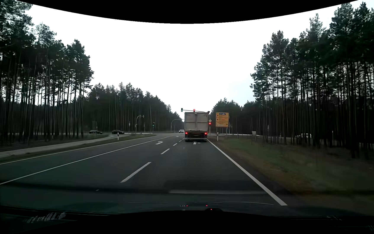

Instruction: Follow the waypoints while adhering to traffic rules and regulations

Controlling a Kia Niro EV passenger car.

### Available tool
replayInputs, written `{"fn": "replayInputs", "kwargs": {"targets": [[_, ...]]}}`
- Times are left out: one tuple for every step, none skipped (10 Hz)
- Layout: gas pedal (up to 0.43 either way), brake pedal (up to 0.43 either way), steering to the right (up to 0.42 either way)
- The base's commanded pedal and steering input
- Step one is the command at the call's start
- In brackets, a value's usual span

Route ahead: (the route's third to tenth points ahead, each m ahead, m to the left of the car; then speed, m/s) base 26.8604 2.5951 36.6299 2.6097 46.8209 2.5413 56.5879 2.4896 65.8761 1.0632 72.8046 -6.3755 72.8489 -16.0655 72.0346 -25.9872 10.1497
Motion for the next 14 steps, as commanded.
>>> {"fn": "replayInputs", "kwargs": {"targets": [[0.0,0.299,-0.003],[0.0,0.293,-0.003],[0.0,0.293,-0.003],[0.0,0.293,-0.003],[0.0,0.293,-0.003],[0.0,0.287,-0.003],[0.0,0.28,-0.003],[0.0,0.262,-0.003],[0.0,0.262,-0.003],[0.0,0.262,-0.003],[0.0,0.262,-0.002],[0.0,0.262,-0.001],[0.0,0.262,0.0],[0.0,0.256,0.0]]}}
